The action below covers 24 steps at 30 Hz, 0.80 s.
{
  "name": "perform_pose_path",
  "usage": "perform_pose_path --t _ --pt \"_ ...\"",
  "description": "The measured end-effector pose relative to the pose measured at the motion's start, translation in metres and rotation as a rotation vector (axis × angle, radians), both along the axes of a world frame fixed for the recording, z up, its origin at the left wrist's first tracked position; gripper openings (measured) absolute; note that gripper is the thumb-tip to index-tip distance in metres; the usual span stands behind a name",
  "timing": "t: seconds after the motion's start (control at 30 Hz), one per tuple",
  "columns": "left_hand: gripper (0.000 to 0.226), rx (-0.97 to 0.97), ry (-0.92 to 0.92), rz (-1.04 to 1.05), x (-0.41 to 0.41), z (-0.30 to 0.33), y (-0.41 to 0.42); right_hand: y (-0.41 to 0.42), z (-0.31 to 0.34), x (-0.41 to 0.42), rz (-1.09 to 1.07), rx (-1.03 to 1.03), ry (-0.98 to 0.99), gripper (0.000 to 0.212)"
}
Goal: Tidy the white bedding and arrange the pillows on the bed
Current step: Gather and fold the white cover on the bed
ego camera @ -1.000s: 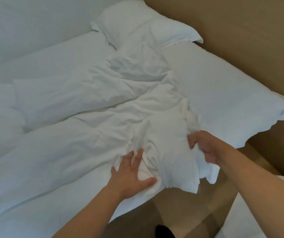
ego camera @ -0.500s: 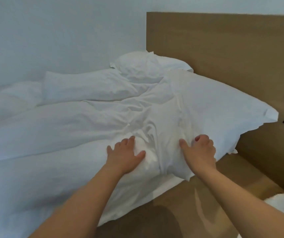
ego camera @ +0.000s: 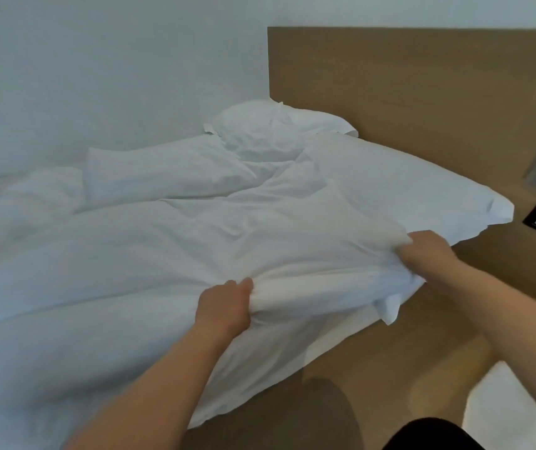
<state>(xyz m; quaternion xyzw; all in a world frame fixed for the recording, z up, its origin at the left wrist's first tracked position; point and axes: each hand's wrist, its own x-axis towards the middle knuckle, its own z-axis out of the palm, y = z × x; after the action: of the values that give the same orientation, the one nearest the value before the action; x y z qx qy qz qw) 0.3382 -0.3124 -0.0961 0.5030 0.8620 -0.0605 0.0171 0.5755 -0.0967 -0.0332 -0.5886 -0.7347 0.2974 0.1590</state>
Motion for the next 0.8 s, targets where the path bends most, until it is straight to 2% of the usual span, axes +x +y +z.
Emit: perform_pose_path --t 0.1,0.17,0.23,0.27,0.3,0.37,0.4,0.43,0.5,0.63,0.7,0.8 --pt "0.018 0.301 -0.123 -0.003 -0.016 0.043 0.0 0.011 0.023 0.01 -0.181 0.091 0.155 0.001" --pt "0.021 0.399 -0.125 0.054 -0.023 0.047 -0.012 -0.011 0.011 -0.01 -0.315 0.153 0.132 0.026" --pt "0.037 0.224 -0.25 0.044 -0.019 0.025 -0.033 -0.056 -0.008 -0.042 -0.331 0.286 0.037 0.055" --pt "0.052 0.068 -0.307 0.005 -0.017 0.006 -0.044 -0.08 -0.019 -0.058 -0.221 0.409 0.0 0.067" --pt "0.071 -0.089 -0.286 -0.042 -0.016 -0.013 -0.057 -0.102 -0.028 -0.074 -0.053 0.539 -0.046 0.076" --pt "0.099 -0.207 -0.097 -0.079 -0.03 -0.037 -0.083 -0.141 -0.039 -0.098 0.332 0.715 -0.211 0.084" --pt "0.105 -0.201 -0.039 -0.051 -0.04 -0.041 -0.096 -0.156 -0.046 -0.109 0.537 0.72 -0.307 0.085" --pt "0.11 -0.18 -0.02 0.002 -0.053 -0.041 -0.109 -0.172 -0.052 -0.118 0.719 0.638 -0.369 0.086" --pt "0.121 -0.167 -0.032 0.104 -0.08 -0.037 -0.134 -0.192 -0.066 -0.136 0.884 0.371 -0.47 0.095" --pt "0.135 -0.229 -0.12 0.222 -0.136 -0.013 -0.166 -0.19 -0.084 -0.185 0.858 0.248 -0.652 0.125" --pt "0.143 -0.272 -0.108 0.272 -0.161 -0.006 -0.167 -0.177 -0.085 -0.209 0.897 0.208 -0.767 0.142" --pt "0.151 -0.345 -0.079 0.286 -0.178 -0.025 -0.158 -0.168 -0.098 -0.234 0.94 0.185 -0.89 0.152"
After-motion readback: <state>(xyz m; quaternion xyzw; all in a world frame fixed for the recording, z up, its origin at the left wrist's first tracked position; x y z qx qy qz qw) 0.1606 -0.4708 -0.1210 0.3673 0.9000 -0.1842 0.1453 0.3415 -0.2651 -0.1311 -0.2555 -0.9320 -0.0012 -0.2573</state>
